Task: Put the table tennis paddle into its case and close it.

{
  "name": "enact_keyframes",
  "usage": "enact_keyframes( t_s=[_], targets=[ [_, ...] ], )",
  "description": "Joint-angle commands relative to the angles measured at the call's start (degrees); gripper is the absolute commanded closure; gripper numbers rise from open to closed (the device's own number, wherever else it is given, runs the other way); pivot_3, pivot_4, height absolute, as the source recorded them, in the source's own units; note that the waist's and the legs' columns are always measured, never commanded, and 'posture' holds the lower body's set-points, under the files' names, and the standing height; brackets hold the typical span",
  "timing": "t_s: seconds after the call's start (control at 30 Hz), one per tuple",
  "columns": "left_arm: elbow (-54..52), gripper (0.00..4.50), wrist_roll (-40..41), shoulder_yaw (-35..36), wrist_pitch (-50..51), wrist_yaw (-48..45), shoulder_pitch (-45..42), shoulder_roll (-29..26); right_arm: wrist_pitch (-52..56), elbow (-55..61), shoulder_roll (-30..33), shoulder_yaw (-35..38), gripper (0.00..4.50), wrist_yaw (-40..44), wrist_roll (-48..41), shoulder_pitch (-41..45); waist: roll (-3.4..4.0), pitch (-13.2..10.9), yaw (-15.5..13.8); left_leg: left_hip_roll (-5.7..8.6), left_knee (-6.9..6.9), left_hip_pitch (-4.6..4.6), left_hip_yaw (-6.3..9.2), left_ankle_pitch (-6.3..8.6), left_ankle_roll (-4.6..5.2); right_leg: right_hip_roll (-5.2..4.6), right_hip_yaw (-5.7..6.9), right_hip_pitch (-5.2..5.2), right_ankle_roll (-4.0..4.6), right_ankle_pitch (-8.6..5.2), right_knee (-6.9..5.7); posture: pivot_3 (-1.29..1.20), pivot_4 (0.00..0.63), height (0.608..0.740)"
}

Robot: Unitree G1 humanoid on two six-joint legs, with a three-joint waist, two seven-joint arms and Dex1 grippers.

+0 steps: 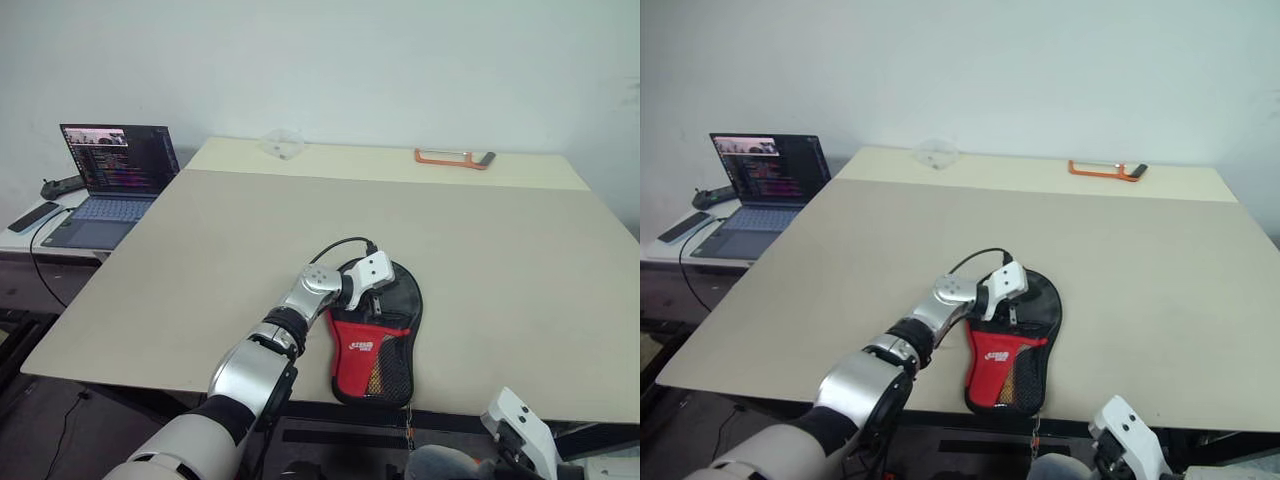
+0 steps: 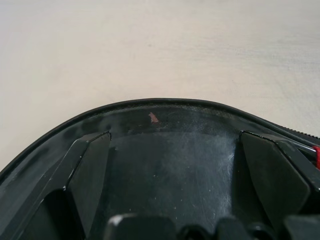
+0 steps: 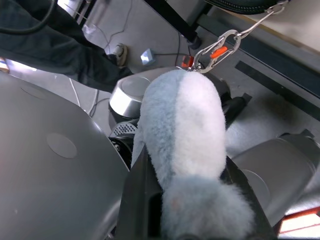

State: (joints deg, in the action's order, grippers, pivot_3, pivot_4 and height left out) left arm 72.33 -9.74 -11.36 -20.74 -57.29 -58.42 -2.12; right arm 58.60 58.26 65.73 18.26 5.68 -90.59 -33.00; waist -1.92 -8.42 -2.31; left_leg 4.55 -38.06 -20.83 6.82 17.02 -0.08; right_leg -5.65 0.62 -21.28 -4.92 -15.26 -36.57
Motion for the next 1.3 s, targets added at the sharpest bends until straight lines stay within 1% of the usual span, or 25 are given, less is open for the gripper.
enact_keyframes(
  t_s=[0.03, 0.07, 0.17, 0.2, 0.23, 0.3, 0.33, 0.4, 0.47, 0.57, 0.67, 0.77, 0.87, 0.97, 1.03, 1.07, 1.1, 1.2, 1.3],
  targets=[
    [2.75, 0.0, -3.26, -2.18, 0.91, 0.38, 3.62, -2.06, -1.71, 1.74, 1.92, 6.77, 2.92, 7.72, 0.65, -0.98, -0.07, 0.06, 0.0, -0.01, 0.0, 0.02, 0.0, 0.0, 0.0, 0.01, 0.01, 0.03, 0.0, 0.0, 0.0, 0.0, 0.15, 0.74],
    [2.61, 0.0, -3.12, -2.09, 0.64, 0.31, 4.04, -2.44, -2.46, 1.74, 1.87, 8.0, 2.63, 8.89, 0.59, -0.82, -0.1, 0.08, 0.0, -0.04, 0.0, 0.04, 0.01, 0.0, 0.0, 0.05, 0.01, 0.05, -0.02, -0.01, 0.0, 0.0, 0.15, 0.74],
    [2.19, 0.0, -2.38, -1.39, 0.53, 1.17, 4.89, -3.08, -3.42, 1.74, 0.83, 13.06, 1.57, 14.18, 2.38, -1.53, -0.21, 0.16, 0.34, -0.14, 0.01, 0.07, 0.02, 0.0, -0.01, 0.15, 0.01, 0.06, -0.12, -0.07, -0.01, 0.0, 0.15, 0.74],
    [2.04, 0.0, -2.23, -1.16, 0.32, 1.09, 5.18, -3.51, -3.77, 1.74, 0.9, 13.23, 1.21, 14.92, 2.7, -1.46, -0.24, 0.19, 0.57, -0.15, 0.01, 0.08, 0.02, 0.0, -0.01, 0.15, 0.01, 0.07, -0.13, -0.08, -0.01, 0.0, 0.15, 0.74],
    [1.94, 0.0, -2.07, -0.96, 0.44, 1.4, 5.29, -3.6, -3.79, 1.05, 1.15, 14.05, 0.76, 16.4, 2.82, -0.88, -0.25, 0.21, 0.71, -0.15, 0.01, 0.11, 0.02, 0.01, -0.01, 0.15, 0.0, 0.1, -0.13, -0.08, -0.02, 0.0, 0.15, 0.74],
    [1.76, 0.0, -1.85, -0.74, 0.34, 1.66, 5.55, -4.02, -4.48, 0.06, 2.03, 13.85, 0.16, 17.57, 2.56, 1.27, -0.25, 0.22, 1.09, -0.16, 0.01, 0.13, 0.01, 0.01, -0.01, 0.15, -0.01, 0.1, -0.13, -0.08, -0.02, 0.0, 0.15, 0.74],
    [1.67, 0.0, -1.73, -0.72, 0.43, 1.83, 5.58, -4.0, -4.61, -1.09, 2.66, 13.73, 0.16, 18.68, 2.53, 2.9, -0.24, 0.22, 1.18, -0.19, 0.01, 0.15, -0.02, 0.01, -0.01, 0.16, -0.04, 0.1, -0.13, -0.08, -0.02, 0.0, 0.15, 0.74],
    [1.38, 0.0, -1.34, -0.48, 0.03, 1.32, 5.95, -4.77, -6.01, -2.97, 4.39, 10.16, 0.16, 17.31, 0.68, 8.55, -0.23, 0.22, 1.25, -0.2, 0.01, 0.17, -0.05, 0.0, -0.02, 0.16, -0.06, 0.12, -0.13, -0.08, -0.02, 0.0, 0.15, 0.74],
    [0.91, 0.0, -0.73, -0.24, 0.1, 0.89, 6.0, -4.6, -7.0, -5.74, 4.24, 6.66, 0.16, 17.51, 4.53, 14.32, -0.24, 0.22, 1.4, -0.25, 0.0, 0.23, -0.1, 0.0, -0.03, 0.17, -0.1, 0.14, -0.09, -0.05, -0.05, 0.0, 0.15, 0.74],
    [-0.31, 0.0, 1.22, 1.01, 0.18, -0.16, 6.19, -4.45, -10.48, -11.94, -0.46, -1.72, 0.16, 15.66, 16.09, 26.04, -0.17, 0.2, 1.47, -0.29, 0.01, 0.24, -0.06, -0.01, -0.04, 0.22, -0.08, 0.1, -0.07, -0.05, -0.05, 0.0, 0.15, 0.74],
    [-1.81, 0.0, 2.51, 1.81, -0.47, -1.68, 6.51, -4.6, -15.66, -18.84, -9.06, -11.2, 0.16, 15.57, 29.01, 36.7, -0.15, 0.21, 1.78, -0.26, 0.04, 0.17, -0.08, -0.02, -0.05, 0.23, -0.13, -0.03, -0.06, -0.05, -0.07, 0.0, 0.15, 0.74],
    [-3.73, 0.0, 4.92, 3.47, 0.88, -3.91, 6.15, -4.54, -19.95, -26.09, -15.62, -17.93, 0.16, 19.06, 38.77, 42.79, -0.04, 0.12, 1.82, -0.15, 0.07, 0.05, -0.05, -0.02, -0.06, 0.16, -0.13, -0.2, 0.13, 0.07, -0.2, 0.0, 0.15, 0.74],
    [-5.61, 0.0, 7.0, 4.89, 2.28, -5.5, 5.81, -4.69, -22.54, -30.47, -19.46, -20.26, 0.16, 21.68, 44.18, 45.33, 0.03, 0.04, 1.96, -0.12, 0.07, -0.1, -0.07, -0.04, -0.1, 0.17, -0.14, -0.44, 0.29, 0.12, -0.23, 0.0, 0.15, 0.74],
    [-12.03, 0.0, 10.71, 7.16, 3.88, -8.34, 6.07, -6.43, -26.95, -38.86, -23.83, -22.42, 0.16, 24.8, 50.49, 48.83, 0.18, -0.18, 2.27, -0.09, 0.08, -0.2, -0.09, -0.1, -0.26, 0.16, -0.16, -0.58, 0.32, 0.12, -0.21, 0.0, 0.15, 0.74],
    [-18.56, 0.0, 13.06, 7.99, 6.79, -10.95, 7.99, -8.8, -30.26, -44.96, -26.74, -22.83, 0.16, 26.32, 54.1, 51.24, 0.27, -0.38, 2.78, -0.1, 0.07, -0.33, -0.22, -0.11, -0.29, 0.17, -0.25, -0.83, 0.34, 0.13, -0.31, 0.0, 0.15, 0.74],
    [-24.31, 0.0, 14.4, 8.49, 9.15, -12.06, 10.53, -11.22, -32.2, -48.74, -28.13, -23.31, 0.16, 27.54, 56.25, 52.82, 0.39, -0.51, 2.84, -0.13, 0.08, -0.36, -0.29, -0.12, -0.3, 0.17, -0.3, -0.92, 0.35, 0.13, -0.37, 0.0, 0.15, 0.74],
    [-28.37, 0.0, 15.06, 8.57, 11.03, -12.29, 12.3, -12.47, -33.85, -51.72, -28.82, -23.33, 0.16, 29.0, 57.83, 53.8, 0.51, -0.61, 3.09, -0.14, 0.07, -0.41, -0.28, -0.14, -0.33, 0.18, -0.3, -0.98, 0.37, 0.14, -0.39, 0.0, 0.15, 0.74],
    [-42.39, 0.0, 17.71, 10.07, 18.73, -9.22, 18.85, -16.22, -38.96, -62.07, -29.86, -22.63, 0.16, 33.97, 61.75, 57.16, 0.8, -0.82, 3.75, -0.17, 0.1, -0.42, -0.36, -0.15, -0.36, 0.22, -0.43, -1.06, 0.4, 0.16, -0.39, 0.0, 0.15, 0.74],
    [-54.0, 0.0, 19.04, 12.39, 24.01, -3.65, 25.44, -18.63, -42.25, -72.71, -29.97, -21.55, 0.16, 37.74, 64.82, 61.19, 0.86, -0.87, 3.86, -0.14, 0.11, -0.47, -0.42, -0.13, -0.39, 0.18, -0.51, -1.11, 0.4, 0.16, -0.33, 0.0, 0.15, 0.74]
  ],
)
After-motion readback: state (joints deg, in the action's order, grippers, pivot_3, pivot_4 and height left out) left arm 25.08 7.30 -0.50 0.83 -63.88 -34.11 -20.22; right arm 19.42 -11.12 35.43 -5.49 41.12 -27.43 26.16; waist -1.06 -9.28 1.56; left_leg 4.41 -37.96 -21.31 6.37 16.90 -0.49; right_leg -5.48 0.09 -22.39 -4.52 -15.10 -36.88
